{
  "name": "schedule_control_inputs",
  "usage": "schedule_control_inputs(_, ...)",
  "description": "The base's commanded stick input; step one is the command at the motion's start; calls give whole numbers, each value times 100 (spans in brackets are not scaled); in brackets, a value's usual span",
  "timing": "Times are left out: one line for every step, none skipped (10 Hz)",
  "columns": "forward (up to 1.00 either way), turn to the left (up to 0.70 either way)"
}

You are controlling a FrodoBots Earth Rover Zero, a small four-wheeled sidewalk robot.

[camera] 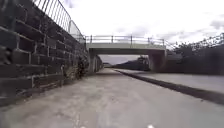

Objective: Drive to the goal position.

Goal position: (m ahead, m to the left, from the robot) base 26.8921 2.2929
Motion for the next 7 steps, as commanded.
schedule_control_inputs(100, 0)
schedule_control_inputs(100, 6)
schedule_control_inputs(100, 17)
schedule_control_inputs(100, 27)
schedule_control_inputs(100, 27)
schedule_control_inputs(100, 27)
schedule_control_inputs(100, 0)
